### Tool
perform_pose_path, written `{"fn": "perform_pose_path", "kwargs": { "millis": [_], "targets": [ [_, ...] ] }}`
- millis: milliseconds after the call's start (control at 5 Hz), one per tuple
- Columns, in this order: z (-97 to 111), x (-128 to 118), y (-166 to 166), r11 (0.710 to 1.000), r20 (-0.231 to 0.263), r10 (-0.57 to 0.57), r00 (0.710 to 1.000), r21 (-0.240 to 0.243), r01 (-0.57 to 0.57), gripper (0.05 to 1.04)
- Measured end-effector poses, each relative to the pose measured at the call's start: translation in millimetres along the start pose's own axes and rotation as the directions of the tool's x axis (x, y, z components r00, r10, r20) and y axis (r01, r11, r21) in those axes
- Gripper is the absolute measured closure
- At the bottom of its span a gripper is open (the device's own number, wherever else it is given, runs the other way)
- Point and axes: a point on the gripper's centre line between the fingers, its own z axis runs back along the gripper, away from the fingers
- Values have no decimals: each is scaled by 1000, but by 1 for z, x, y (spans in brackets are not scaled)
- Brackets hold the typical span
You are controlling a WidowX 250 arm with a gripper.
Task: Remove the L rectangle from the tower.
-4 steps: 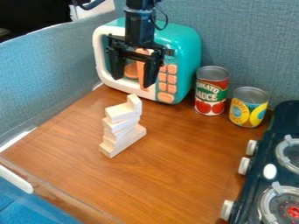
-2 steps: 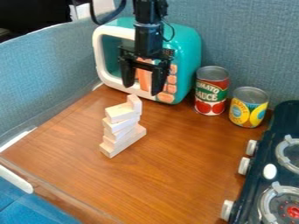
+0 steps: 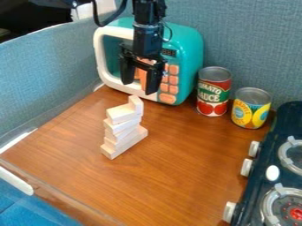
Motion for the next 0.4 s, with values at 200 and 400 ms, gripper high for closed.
{"fn": "perform_pose_path", "kwargs": {
  "millis": [200,400],
  "targets": [
    [2,-6,-4,996,-39,-85,996,-29,84,83],
    [-6,-10,-19,978,-7,-177,984,-114,175,83]
  ]
}}
